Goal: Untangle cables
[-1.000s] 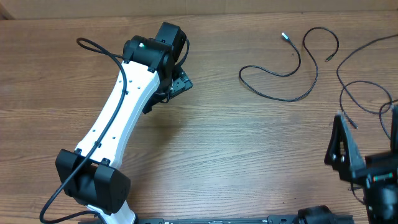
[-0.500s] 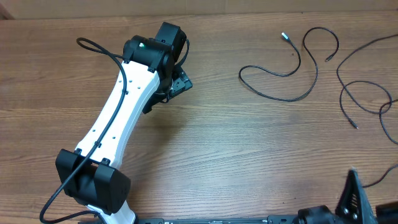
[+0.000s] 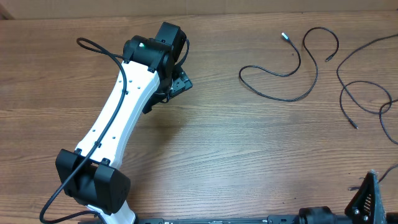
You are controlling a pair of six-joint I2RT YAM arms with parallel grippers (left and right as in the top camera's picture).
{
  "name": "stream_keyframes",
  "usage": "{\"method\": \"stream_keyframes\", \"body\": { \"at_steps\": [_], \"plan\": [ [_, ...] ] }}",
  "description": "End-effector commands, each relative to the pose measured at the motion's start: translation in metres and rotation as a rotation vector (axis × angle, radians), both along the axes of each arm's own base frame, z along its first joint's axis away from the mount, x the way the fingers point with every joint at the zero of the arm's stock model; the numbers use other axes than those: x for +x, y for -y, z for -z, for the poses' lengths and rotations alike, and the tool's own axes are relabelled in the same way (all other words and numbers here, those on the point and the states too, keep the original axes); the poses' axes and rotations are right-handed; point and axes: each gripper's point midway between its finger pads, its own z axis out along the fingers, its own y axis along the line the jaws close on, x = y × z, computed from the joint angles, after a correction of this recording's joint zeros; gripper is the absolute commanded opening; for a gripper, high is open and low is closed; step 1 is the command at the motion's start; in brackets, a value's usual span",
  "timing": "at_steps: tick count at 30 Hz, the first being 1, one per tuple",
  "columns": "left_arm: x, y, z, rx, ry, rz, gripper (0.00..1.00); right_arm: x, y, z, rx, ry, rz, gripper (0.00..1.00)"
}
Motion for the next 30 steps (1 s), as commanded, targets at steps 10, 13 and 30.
{"method": "stream_keyframes", "body": {
  "at_steps": [10,13,30],
  "plan": [
    [0.001,-0.002,-0.002,0.011,0.011,0.007,0.99,-0.014,0.006,-0.021,-0.004,0.109,0.1,1.0],
    [0.001,-0.002,-0.002,0.01,0.011,0.007,0.99,-0.014,0.007,-0.021,-0.005,0.11,0.105,1.0],
    [0.001,-0.002,-0.002,0.01,0.011,0.007,1.0,0.013,0.008,0.041,-0.012,-0.168,0.105,1.0]
  ]
}}
